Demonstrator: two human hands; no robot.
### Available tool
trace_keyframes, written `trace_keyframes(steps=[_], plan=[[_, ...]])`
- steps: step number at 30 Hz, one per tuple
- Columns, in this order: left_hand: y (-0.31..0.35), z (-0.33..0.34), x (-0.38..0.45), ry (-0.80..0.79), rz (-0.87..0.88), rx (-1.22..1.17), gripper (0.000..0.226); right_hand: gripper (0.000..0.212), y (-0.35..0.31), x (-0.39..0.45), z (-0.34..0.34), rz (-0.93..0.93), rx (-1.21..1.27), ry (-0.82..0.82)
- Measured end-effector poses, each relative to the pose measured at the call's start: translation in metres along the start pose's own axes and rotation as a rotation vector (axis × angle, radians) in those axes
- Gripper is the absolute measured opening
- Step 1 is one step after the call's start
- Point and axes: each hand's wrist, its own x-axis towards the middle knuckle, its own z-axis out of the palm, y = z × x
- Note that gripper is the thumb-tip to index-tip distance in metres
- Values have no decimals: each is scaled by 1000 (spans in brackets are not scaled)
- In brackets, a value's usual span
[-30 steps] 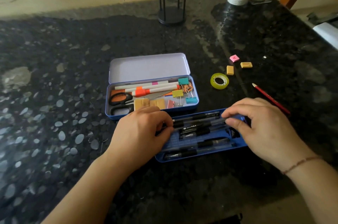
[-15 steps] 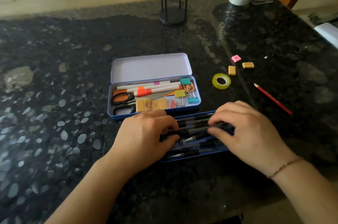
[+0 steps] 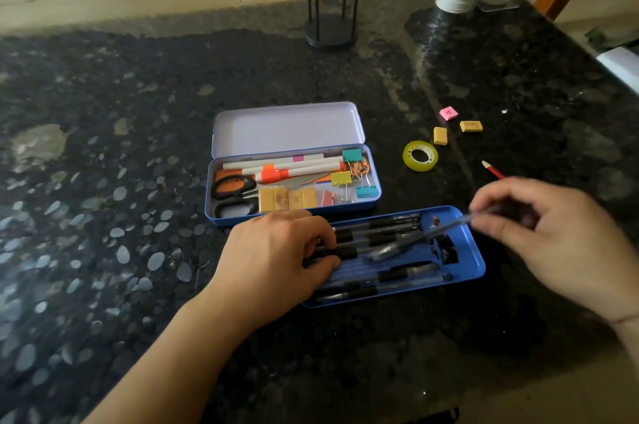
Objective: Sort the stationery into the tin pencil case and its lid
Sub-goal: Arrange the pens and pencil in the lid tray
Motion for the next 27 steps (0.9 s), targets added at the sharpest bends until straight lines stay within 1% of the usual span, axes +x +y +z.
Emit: trace_keyframes(steps=[1,3,4,5,7,8,9,10,12,14,17,19,21,23,25,27], plan=[[0,0,0,7,-7,3,16,10,1,1,-2,8,186,73],[1,-1,0,56,-24,-34,17,29,0,2,-3,-21,515,181],[3,-3,1,103,-37,-112,16,35,-2,2,-2,-50,662,222],[6,-6,2,160,-58,-237,15,35,-6,3,-2,-79,799,251],[16,-15,5,241,-94,-581,15,35,-20,5,-2,-126,1042,262],[22,-22,6,242,-88,-727,18,36,-30,4,-1,-146,1127,254],[28,-27,7,220,-64,-819,20,38,-41,3,1,-171,1171,247],[33,-32,7,181,-25,-849,21,38,-52,1,5,-192,1188,238],[44,-34,6,108,52,-769,24,37,-74,-4,17,-237,1162,227],[52,-30,5,99,104,-687,23,33,-92,-10,31,-286,1052,232],[53,-25,4,98,102,-777,11,26,-98,-15,41,-336,797,216],[46,-25,4,120,30,-960,9,29,-88,-13,39,-370,513,189],[37,-26,4,159,-100,-1182,10,30,-71,-8,35,-408,195,144],[30,-26,5,170,-208,-1266,13,21,-57,-4,34,-387,94,102],[26,-25,6,141,-268,-1294,12,16,-51,-3,33,-376,73,97],[24,-24,6,121,-301,-1379,11,16,-49,-5,35,-339,90,67]])
